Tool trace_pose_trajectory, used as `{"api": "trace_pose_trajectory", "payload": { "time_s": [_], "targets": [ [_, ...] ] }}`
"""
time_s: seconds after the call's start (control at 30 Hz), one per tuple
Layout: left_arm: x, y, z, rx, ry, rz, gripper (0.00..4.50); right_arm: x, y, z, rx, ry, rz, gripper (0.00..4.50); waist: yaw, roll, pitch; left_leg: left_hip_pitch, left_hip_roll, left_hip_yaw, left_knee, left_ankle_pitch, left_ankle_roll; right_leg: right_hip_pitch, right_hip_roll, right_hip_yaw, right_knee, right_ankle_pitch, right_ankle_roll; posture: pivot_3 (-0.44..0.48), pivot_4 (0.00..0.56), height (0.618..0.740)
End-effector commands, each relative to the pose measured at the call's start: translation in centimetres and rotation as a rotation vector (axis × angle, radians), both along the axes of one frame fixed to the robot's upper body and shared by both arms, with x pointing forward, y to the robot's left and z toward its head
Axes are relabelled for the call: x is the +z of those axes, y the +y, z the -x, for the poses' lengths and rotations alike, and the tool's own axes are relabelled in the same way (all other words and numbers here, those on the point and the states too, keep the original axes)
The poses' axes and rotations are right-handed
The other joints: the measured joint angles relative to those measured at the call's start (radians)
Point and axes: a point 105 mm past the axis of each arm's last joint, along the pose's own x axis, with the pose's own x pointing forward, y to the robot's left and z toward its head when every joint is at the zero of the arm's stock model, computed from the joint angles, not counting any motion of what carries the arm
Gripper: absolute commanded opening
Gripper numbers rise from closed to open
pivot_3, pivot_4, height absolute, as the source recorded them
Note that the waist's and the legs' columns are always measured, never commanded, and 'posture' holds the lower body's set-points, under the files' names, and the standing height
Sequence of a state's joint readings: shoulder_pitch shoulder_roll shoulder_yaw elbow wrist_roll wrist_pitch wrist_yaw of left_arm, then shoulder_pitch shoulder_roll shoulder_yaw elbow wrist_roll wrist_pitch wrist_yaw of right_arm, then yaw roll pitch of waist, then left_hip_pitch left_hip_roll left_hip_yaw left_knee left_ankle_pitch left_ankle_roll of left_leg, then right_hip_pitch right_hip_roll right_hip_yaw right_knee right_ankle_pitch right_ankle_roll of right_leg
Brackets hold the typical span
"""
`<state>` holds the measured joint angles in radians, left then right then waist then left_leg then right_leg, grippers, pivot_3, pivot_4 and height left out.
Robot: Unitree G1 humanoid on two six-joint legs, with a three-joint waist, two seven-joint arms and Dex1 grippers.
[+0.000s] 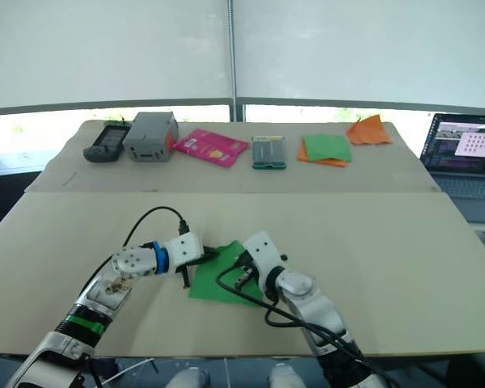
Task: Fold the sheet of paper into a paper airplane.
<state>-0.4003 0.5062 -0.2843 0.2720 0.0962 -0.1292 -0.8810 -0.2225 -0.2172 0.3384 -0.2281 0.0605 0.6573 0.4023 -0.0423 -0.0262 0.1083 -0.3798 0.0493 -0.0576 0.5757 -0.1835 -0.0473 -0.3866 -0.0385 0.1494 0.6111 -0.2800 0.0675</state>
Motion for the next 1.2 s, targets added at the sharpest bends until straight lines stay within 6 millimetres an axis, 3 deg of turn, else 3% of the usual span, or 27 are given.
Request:
{"api": "trace_pose_trajectory", "payload": {
  "time_s": [0.03,0.3,0.7,1.0,1.17,1.2],
  "targets": [
    [-2.1,0.4,1.1,-0.062,0.028,-0.114,0.28,1.6,-0.1,-0.5,-0.011,-0.033,-0.029,0.0,-0.001,0.0,0.0,0.0,0.0,0.0,0.0,0.0,0.0,0.0,0.0,0.0,0.0,0.0,0.0,0.0,0.15,0.74],
    [-2.4,0.9,1.2,-0.09,-0.001,-0.174,0.28,2.6,0.2,-1.3,-0.005,-0.058,-0.038,0.0,-0.003,0.001,0.0,0.0,0.0,0.0,-0.001,0.0,0.0,0.0,0.0,0.0,0.0,0.0,0.0,0.0,0.15,0.74],
    [-2.7,1.1,1.3,-0.095,-0.008,-0.201,0.28,2.3,3.1,-1.8,0.058,-0.054,-0.053,0.0,-0.004,0.001,-0.001,0.0,0.0,0.0,0.0,0.0,0.0,0.0,0.0,0.0,0.001,0.0,0.0,0.0,0.15,0.74],
    [-2.5,1.2,1.4,-0.103,-0.028,-0.217,0.28,0.8,3.2,-1.4,0.07,-0.015,-0.037,0.0,-0.005,0.002,-0.001,0.0,0.0,0.0,-0.001,0.0,0.0,0.0,0.0,0.0,0.001,0.0,0.001,0.0,0.15,0.74],
    [-1.1,1.1,1.4,-0.145,-0.074,-0.231,0.28,0.0,3.1,-1.2,0.067,0.009,-0.029,0.0,-0.006,0.002,-0.001,0.0,0.0,0.0,-0.001,0.0,0.0,0.0,0.0,0.0,0.001,0.0,0.001,0.0,0.15,0.74],
    [-1.0,1.0,1.4,-0.146,-0.077,-0.23,0.53,0.0,3.1,-1.2,0.067,0.01,-0.029,0.0,-0.007,0.002,-0.001,0.0,0.0,0.0,-0.001,0.0,0.0,0.0,0.0,0.0,0.001,0.0,0.001,0.0,0.15,0.74]
  ]
}}
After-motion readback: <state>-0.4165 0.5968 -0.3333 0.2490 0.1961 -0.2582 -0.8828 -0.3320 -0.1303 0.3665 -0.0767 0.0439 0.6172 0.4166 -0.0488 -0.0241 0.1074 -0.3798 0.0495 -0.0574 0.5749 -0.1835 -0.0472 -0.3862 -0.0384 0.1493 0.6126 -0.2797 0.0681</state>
